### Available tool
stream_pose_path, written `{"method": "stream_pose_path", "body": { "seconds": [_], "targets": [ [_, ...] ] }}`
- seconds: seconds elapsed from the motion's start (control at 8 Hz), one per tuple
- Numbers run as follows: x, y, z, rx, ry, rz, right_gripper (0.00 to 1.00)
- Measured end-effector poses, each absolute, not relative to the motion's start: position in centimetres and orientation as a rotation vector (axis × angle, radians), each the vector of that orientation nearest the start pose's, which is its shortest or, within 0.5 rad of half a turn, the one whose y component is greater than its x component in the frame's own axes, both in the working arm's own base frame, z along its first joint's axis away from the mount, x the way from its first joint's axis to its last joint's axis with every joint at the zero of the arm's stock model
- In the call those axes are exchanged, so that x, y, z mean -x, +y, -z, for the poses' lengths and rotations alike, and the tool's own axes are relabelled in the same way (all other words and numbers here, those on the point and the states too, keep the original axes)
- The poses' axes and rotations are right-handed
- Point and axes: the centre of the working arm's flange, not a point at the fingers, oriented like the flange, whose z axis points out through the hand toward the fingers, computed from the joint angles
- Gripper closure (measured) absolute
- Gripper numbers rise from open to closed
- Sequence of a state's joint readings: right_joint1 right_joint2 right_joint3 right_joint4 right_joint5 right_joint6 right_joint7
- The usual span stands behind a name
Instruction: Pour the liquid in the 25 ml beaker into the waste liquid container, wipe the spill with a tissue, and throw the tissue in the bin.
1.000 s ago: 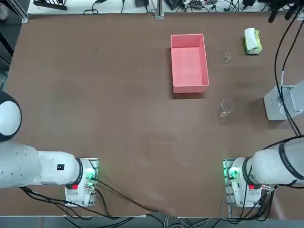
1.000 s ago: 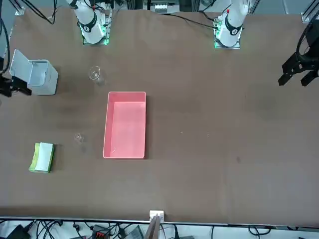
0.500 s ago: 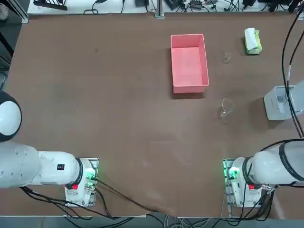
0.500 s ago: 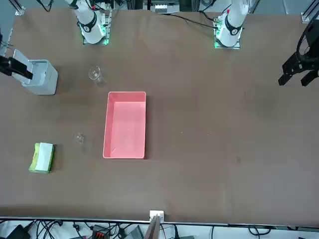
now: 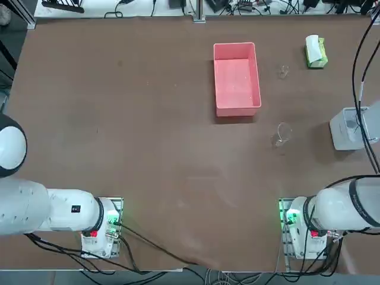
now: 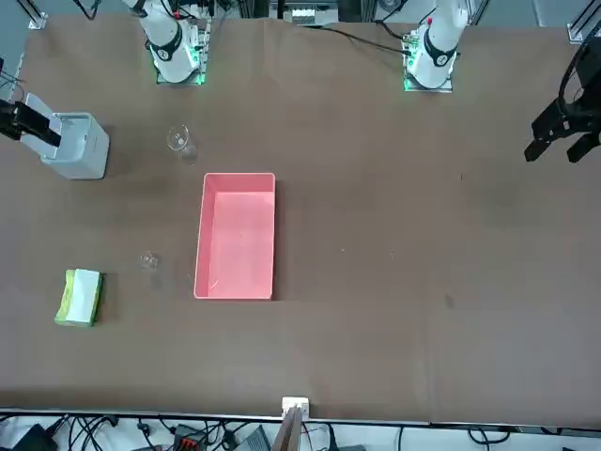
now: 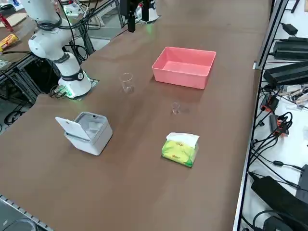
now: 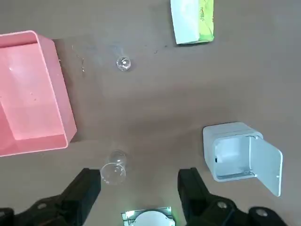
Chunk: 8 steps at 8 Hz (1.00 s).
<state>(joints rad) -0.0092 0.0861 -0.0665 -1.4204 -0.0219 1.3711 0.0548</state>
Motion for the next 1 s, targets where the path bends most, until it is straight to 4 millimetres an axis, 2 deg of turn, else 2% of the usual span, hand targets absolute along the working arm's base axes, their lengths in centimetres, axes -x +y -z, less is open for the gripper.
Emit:
{"method": "stream_pose_path", "body": {
  "seconds": [1.0],
  "targets": [
    [-55.84, -4.18, -62.78, 3.153, 0.206, -0.217, 0.00]
  ]
}}
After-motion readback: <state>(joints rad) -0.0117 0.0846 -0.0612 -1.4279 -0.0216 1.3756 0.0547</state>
